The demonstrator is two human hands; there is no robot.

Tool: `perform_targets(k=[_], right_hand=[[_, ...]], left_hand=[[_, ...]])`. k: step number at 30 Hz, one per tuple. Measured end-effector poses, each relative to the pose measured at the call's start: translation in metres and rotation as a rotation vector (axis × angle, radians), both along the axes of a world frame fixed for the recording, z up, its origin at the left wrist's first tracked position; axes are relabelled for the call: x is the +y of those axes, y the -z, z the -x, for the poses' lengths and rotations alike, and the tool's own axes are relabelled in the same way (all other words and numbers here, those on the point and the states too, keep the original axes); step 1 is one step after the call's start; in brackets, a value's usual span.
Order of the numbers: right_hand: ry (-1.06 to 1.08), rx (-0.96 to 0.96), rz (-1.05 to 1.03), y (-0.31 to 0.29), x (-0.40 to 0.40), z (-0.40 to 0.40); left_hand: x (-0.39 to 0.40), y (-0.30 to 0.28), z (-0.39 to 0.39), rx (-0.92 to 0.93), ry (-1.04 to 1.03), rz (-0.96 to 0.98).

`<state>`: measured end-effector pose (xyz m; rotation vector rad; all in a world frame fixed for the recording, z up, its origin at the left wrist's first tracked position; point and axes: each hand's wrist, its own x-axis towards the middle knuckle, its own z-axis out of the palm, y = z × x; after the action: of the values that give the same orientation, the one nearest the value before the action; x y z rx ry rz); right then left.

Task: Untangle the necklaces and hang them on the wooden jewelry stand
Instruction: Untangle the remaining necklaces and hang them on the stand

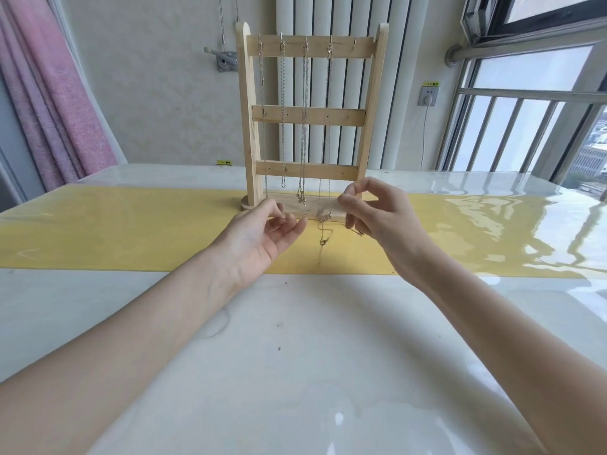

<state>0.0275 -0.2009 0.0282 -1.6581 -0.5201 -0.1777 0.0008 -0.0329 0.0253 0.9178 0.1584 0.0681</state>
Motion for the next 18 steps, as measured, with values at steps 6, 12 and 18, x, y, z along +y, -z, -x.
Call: perform_targets(k=[6,12,18], right_hand=[[-0.226,0.274,-0.422,-0.001,0.002,0.000],[-0.181,0.286,-0.292,-0.004,-0.004,-0.001],[-0.076,0.179,-0.143,-0.006,-0.009,-0.003]], left_hand=[[-0.004,-0.002,0.004,0.014,0.161,-0.188],[0.002,-0.008,0.004,-0.059,0.196,-0.014],[0.002,-0.005,0.005,-0.110,0.234,-0.535]])
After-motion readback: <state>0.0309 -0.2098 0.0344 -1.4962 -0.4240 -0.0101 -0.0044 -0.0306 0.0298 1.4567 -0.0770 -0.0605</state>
